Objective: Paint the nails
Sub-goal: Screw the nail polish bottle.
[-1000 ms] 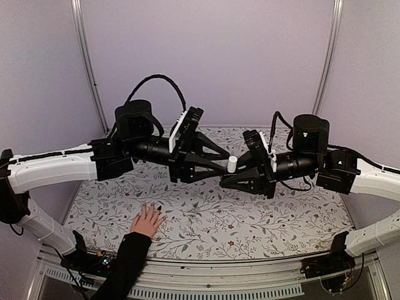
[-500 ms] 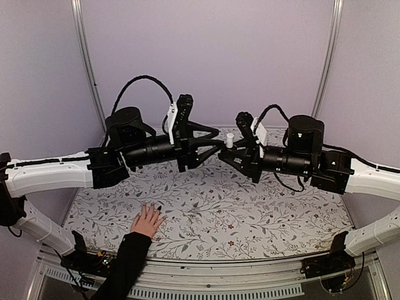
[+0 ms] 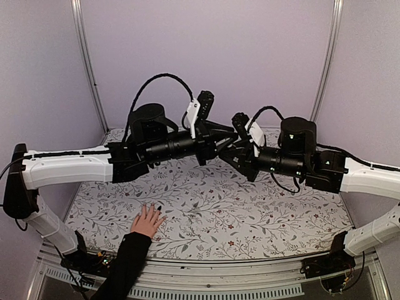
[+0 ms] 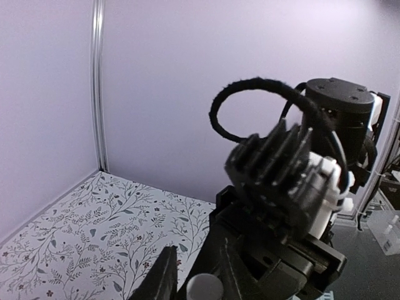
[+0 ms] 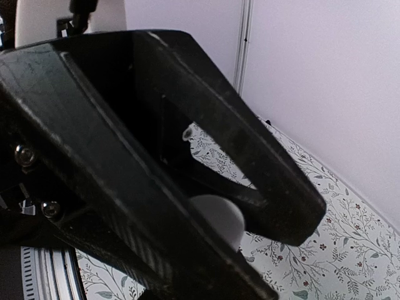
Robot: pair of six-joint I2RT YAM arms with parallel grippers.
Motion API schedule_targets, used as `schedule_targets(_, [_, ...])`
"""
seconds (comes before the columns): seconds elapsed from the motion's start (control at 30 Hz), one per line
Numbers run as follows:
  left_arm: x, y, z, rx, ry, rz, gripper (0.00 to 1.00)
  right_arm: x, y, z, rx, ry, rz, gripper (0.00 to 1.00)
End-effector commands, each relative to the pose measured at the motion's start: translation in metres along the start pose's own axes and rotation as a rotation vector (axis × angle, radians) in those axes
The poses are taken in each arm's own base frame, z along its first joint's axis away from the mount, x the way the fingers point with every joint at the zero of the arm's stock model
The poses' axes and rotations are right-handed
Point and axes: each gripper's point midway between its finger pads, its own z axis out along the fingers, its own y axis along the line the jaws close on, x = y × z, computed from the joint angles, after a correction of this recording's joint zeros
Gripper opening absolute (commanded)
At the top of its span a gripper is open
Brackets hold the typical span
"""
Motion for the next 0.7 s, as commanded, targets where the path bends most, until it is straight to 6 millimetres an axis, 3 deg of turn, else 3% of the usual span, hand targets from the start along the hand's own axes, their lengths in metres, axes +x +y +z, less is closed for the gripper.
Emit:
schedule_targets(0.0, [-0.001, -0.002, 0.005, 0.0, 0.013, -0.006, 0.18, -0.017, -0.008, -0.002, 0.039, -0.031, 0.01, 0.0])
schedule_targets(0.07, [0.001, -0.004, 0.005, 0.01, 0.021, -0.004, 0.09, -0.019, -0.008, -0.003, 0.039, -0.039, 0.006, 0.0])
schedule_targets(0.2, [0.005, -0.011, 0.001, 0.051, 0.035, -0.004, 0.01, -0.026, -0.002, -0.008, 0.004, -0.058, -0.002, 0.0])
schedule_targets(0.37, [0.017, -0.031, -0.005, 0.197, 0.059, 0.0, 0.0, -0.043, 0.012, -0.022, -0.077, -0.121, -0.047, 0.0])
schedule_targets(0.67, [0.03, -0.065, -0.022, 0.473, 0.116, 0.016, 0.0, -0.067, 0.07, -0.064, -0.41, -0.25, -0.182, 0.0])
